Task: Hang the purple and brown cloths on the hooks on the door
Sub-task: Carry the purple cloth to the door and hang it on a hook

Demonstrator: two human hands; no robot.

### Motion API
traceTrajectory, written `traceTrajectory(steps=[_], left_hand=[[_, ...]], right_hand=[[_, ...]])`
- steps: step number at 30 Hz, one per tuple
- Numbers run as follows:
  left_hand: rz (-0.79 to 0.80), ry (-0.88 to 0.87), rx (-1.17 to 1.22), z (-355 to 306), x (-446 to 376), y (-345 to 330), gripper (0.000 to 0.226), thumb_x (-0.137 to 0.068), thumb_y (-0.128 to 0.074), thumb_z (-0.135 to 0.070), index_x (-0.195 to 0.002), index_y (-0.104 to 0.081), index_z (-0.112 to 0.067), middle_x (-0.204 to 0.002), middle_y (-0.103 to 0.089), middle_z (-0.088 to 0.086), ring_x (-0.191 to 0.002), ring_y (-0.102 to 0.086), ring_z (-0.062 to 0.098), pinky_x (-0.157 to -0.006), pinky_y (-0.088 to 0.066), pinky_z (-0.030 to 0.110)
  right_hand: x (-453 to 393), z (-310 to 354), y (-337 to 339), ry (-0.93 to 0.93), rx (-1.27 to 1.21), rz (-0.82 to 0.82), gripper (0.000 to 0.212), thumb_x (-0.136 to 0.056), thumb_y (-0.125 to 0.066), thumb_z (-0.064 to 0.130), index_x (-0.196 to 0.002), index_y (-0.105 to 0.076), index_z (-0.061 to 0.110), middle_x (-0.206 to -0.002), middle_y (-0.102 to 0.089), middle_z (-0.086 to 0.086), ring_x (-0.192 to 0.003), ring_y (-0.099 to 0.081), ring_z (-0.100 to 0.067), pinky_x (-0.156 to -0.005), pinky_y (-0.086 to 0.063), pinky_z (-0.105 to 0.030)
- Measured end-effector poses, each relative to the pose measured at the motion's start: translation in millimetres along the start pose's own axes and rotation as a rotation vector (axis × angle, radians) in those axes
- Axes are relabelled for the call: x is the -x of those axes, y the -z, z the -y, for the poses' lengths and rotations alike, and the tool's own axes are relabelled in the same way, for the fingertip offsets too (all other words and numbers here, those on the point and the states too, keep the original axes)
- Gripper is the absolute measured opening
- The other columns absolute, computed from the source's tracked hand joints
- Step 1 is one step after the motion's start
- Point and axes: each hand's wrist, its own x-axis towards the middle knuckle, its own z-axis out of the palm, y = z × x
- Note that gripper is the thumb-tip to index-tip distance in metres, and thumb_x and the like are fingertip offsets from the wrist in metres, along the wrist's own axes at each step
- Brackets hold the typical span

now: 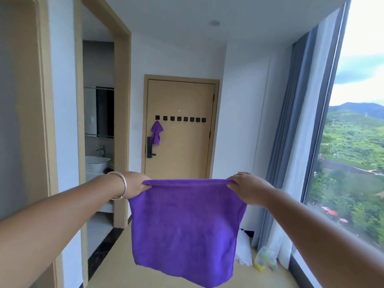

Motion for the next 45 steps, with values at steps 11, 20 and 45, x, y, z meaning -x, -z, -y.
traceTrajectory(steps=[11,20,45], left_hand=[[-0.143,0.095,-0.287,27,-24,10,0.04,-0.102,-0.021,-0.044,-0.084,-0.053,-0.03,-0.091,-0.062,-0.007,-0.089,-0.057,0.015,-0.086,-0.041,0.04],[-0.15,0.078,-0.236,93,-111,6,0.04,-0.102,-0.019,-0.044,-0.091,-0.056,-0.031,-0.099,-0.059,-0.01,-0.101,-0.052,0.014,-0.1,-0.03,0.048],[-0.136,0.076,-0.206,232,-338,8,0.044,-0.102,-0.019,-0.043,-0.094,-0.06,-0.033,-0.098,-0.062,-0.013,-0.099,-0.054,0.011,-0.1,-0.031,0.043]], right_hand=[[-42,8,-21,0.052,0.024,0.021,0.042,-0.102,-0.027,0.042,-0.12,-0.059,0.022,-0.119,-0.058,0.0,-0.121,-0.045,-0.019,-0.103,-0.038,-0.039],[-146,12,-47,0.048,0.038,-0.012,0.041,-0.101,-0.026,0.044,-0.121,-0.058,0.028,-0.123,-0.058,0.003,-0.124,-0.044,-0.017,-0.104,-0.036,-0.037],[-409,16,-120,0.03,-0.011,0.009,0.039,-0.102,-0.029,0.042,-0.123,-0.057,0.025,-0.119,-0.056,0.001,-0.122,-0.044,-0.02,-0.094,-0.037,-0.036]])
